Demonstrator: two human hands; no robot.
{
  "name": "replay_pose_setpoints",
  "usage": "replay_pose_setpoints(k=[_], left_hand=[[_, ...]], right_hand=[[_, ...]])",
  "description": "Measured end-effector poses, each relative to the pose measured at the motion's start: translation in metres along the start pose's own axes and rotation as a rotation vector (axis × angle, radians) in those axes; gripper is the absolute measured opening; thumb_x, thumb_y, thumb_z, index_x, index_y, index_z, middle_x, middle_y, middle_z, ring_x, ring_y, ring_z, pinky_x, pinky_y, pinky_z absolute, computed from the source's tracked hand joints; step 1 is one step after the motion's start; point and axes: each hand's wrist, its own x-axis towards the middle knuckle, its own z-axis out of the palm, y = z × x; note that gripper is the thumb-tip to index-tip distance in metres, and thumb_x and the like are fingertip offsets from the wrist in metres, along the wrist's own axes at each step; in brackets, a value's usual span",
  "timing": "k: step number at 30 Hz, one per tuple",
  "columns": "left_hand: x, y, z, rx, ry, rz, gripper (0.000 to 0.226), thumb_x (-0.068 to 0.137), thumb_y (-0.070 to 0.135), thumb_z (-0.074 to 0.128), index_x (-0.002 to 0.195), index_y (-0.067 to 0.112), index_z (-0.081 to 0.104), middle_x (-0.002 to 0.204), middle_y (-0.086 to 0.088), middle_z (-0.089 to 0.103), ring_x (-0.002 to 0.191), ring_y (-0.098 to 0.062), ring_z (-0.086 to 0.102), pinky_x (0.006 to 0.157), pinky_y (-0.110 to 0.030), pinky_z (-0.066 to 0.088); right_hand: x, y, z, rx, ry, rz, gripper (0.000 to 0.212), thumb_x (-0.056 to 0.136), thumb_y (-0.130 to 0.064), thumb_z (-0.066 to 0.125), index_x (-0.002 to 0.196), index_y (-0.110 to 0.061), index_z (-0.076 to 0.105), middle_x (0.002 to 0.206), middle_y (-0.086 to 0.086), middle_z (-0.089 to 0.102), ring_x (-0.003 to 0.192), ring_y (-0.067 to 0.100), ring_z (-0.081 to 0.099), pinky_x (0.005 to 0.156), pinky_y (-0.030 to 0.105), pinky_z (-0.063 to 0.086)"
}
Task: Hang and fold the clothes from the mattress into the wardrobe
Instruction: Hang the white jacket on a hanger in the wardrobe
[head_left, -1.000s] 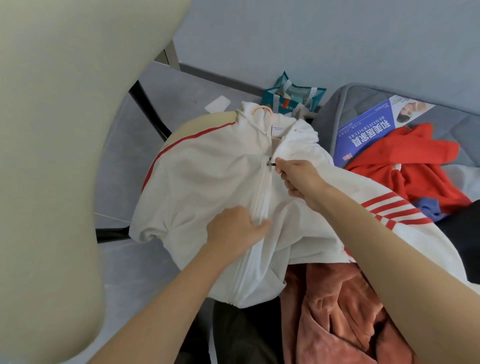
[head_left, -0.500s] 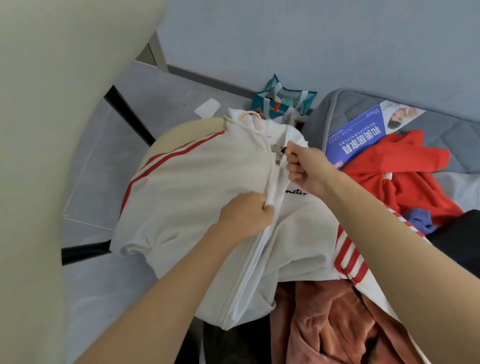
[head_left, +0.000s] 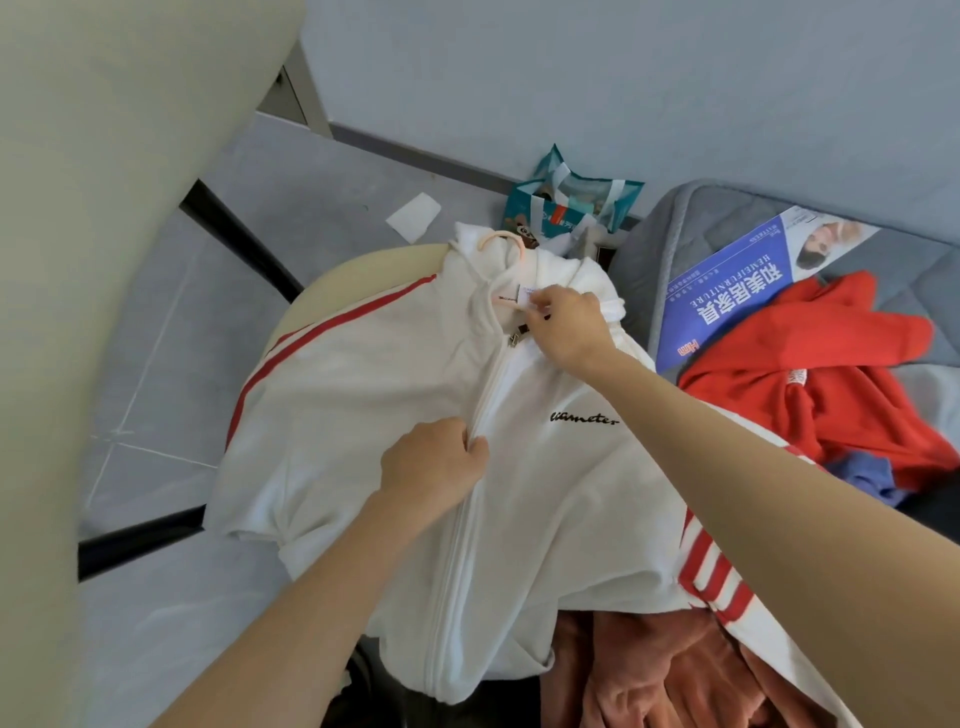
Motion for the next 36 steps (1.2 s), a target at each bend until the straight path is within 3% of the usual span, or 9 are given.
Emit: replay_pose_setpoints(k=[8, 11, 15, 19, 25, 28, 31, 34, 36], left_hand=[[-0.005, -0.002, -0.009, 0.047, 0.013, 0.017, 0.027, 0.094, 0.033, 0.04, 0.072, 0.017, 0.042, 0.069, 0.003, 0.051, 0.065, -0.019, 0.048, 0.052, -0.025, 0.03], [-0.011, 0.005, -0.018, 0.065, 0.035, 0.009, 0.024, 0.091, 0.027, 0.039, 0.07, 0.017, 0.042, 0.069, 0.003, 0.053, 0.061, -0.017, 0.046, 0.052, -0.025, 0.029], [-0.02, 0.007, -0.03, 0.011, -0.029, -0.052, 0.022, 0.087, 0.026, 0.038, 0.084, 0.014, 0.056, 0.084, 0.001, 0.068, 0.077, -0.02, 0.061, 0.064, -0.026, 0.043], [-0.049, 0.005, -0.047, 0.064, -0.079, 0.003, 0.024, 0.091, 0.031, 0.039, 0.095, 0.015, 0.056, 0.096, 0.001, 0.067, 0.088, -0.021, 0.06, 0.073, -0.029, 0.045], [-0.124, 0.018, -0.095, -0.145, 0.34, 0.349, 0.044, 0.098, 0.025, 0.043, 0.14, 0.018, 0.031, 0.139, -0.006, 0.035, 0.123, -0.024, 0.037, 0.098, -0.036, 0.033], [-0.164, 0.018, -0.119, -0.115, 0.559, 0.446, 0.033, 0.098, 0.027, 0.042, 0.127, 0.012, 0.042, 0.131, -0.01, 0.036, 0.119, -0.026, 0.037, 0.092, -0.022, 0.023], [-0.212, 0.008, -0.134, -0.043, 0.769, 0.569, 0.033, 0.092, 0.034, 0.04, 0.117, 0.012, 0.042, 0.123, -0.012, 0.044, 0.112, -0.028, 0.042, 0.093, -0.027, 0.027], [-0.257, -0.005, -0.156, 0.021, 0.726, 0.692, 0.043, 0.093, 0.039, 0.034, 0.124, 0.017, 0.051, 0.125, -0.004, 0.055, 0.114, -0.022, 0.047, 0.099, -0.04, 0.037], [-0.289, -0.015, -0.172, -0.008, 0.484, 0.786, 0.04, 0.097, 0.042, 0.032, 0.115, 0.023, 0.062, 0.112, 0.018, 0.063, 0.106, -0.012, 0.056, 0.094, -0.036, 0.042]], right_hand=[[-0.007, -0.006, -0.007, -0.393, 0.036, -0.013, 0.031, 0.1, -0.037, 0.037, 0.118, -0.022, 0.058, 0.111, 0.005, 0.06, 0.116, 0.027, 0.039, 0.094, 0.043, 0.027], [-0.027, -0.001, -0.015, -0.313, 0.184, 0.016, 0.028, 0.101, -0.031, 0.039, 0.116, -0.012, 0.055, 0.121, 0.008, 0.053, 0.116, 0.029, 0.039, 0.091, 0.045, 0.033], [-0.069, -0.007, -0.025, -0.111, 0.269, 0.132, 0.028, 0.102, -0.026, 0.039, 0.121, -0.007, 0.048, 0.132, 0.013, 0.039, 0.115, 0.037, 0.039, 0.089, 0.053, 0.04], [-0.109, -0.016, -0.04, -0.033, 0.345, -0.02, 0.018, 0.102, -0.024, 0.038, 0.103, -0.01, 0.048, 0.108, 0.008, 0.055, 0.102, 0.034, 0.044, 0.079, 0.043, 0.032], [-0.19, -0.042, -0.078, 0.006, 0.512, -0.23, 0.013, 0.099, -0.028, 0.046, 0.095, -0.016, 0.051, 0.085, -0.002, 0.053, 0.089, 0.023, 0.043, 0.072, 0.033, 0.019], [-0.244, -0.062, -0.096, 0.016, 0.552, -0.334, 0.012, 0.098, -0.028, 0.05, 0.092, -0.017, 0.053, 0.078, -0.008, 0.05, 0.08, 0.016, 0.04, 0.068, 0.031, 0.014], [-0.301, -0.082, -0.107, 0.06, 0.526, -0.42, 0.008, 0.096, -0.027, 0.054, 0.092, -0.021, 0.055, 0.072, -0.013, 0.047, 0.078, 0.011, 0.038, 0.069, 0.03, 0.014], [-0.359, -0.102, -0.106, 0.082, 0.481, -0.479, 0.009, 0.095, -0.029, 0.056, 0.093, -0.02, 0.058, 0.071, -0.015, 0.047, 0.08, 0.011, 0.042, 0.072, 0.029, 0.017], [-0.394, -0.11, -0.105, 0.072, 0.506, -0.486, 0.009, 0.095, -0.03, 0.056, 0.092, -0.021, 0.058, 0.07, -0.017, 0.046, 0.079, 0.009, 0.042, 0.073, 0.029, 0.017]])
